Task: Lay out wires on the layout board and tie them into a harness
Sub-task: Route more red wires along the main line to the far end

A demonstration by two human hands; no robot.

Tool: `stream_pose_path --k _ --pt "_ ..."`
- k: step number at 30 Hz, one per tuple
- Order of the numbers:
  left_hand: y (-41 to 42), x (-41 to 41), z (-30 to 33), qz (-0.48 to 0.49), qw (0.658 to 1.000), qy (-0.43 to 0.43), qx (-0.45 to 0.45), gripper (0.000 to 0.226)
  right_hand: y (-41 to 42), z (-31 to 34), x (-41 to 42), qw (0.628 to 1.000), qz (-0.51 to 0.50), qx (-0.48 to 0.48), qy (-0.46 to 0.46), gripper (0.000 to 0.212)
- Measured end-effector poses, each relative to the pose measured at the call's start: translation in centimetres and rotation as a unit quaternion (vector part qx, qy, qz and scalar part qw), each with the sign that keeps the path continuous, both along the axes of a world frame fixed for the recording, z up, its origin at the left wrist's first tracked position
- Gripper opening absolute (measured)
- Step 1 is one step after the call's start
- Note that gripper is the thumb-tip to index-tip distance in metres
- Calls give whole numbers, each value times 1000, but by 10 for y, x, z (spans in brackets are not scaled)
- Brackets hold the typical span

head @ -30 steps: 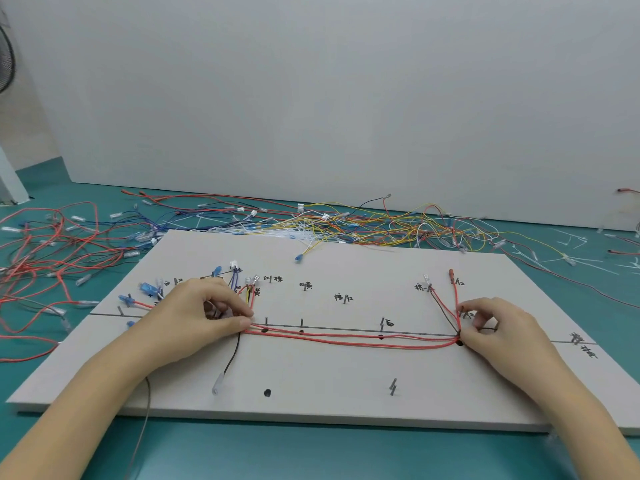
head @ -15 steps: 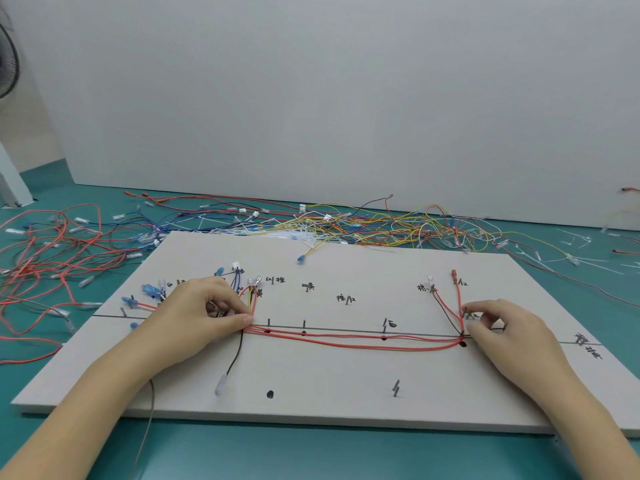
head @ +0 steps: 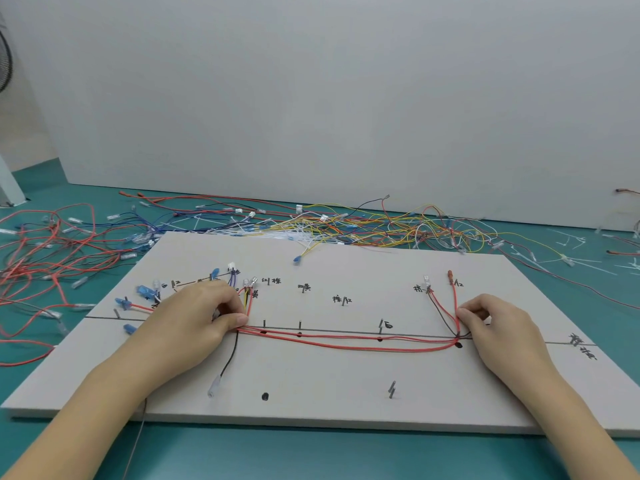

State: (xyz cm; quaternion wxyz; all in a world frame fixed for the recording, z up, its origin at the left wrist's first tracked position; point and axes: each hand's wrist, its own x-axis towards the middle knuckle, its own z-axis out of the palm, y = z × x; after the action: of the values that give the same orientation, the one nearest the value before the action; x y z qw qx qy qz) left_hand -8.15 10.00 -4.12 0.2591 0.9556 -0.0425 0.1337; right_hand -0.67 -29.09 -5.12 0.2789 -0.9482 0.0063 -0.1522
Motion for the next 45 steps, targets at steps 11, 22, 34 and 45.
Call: stream_pose_path --k 11,22,34,45 --pt "9 -5 4 4 999 6 40 27 10 -3 -3 1000 14 5 -7 14" --pt "28 -5 6 53 998 9 33 30 39 -3 5 999 32 25 -1 13" --pt "46 -1 -1 91 994 1 58 30 49 -6 12 998 55 -4 -4 11" --pt "4 -5 40 23 993 102 62 12 24 14 15 997 46 -60 -16 29"
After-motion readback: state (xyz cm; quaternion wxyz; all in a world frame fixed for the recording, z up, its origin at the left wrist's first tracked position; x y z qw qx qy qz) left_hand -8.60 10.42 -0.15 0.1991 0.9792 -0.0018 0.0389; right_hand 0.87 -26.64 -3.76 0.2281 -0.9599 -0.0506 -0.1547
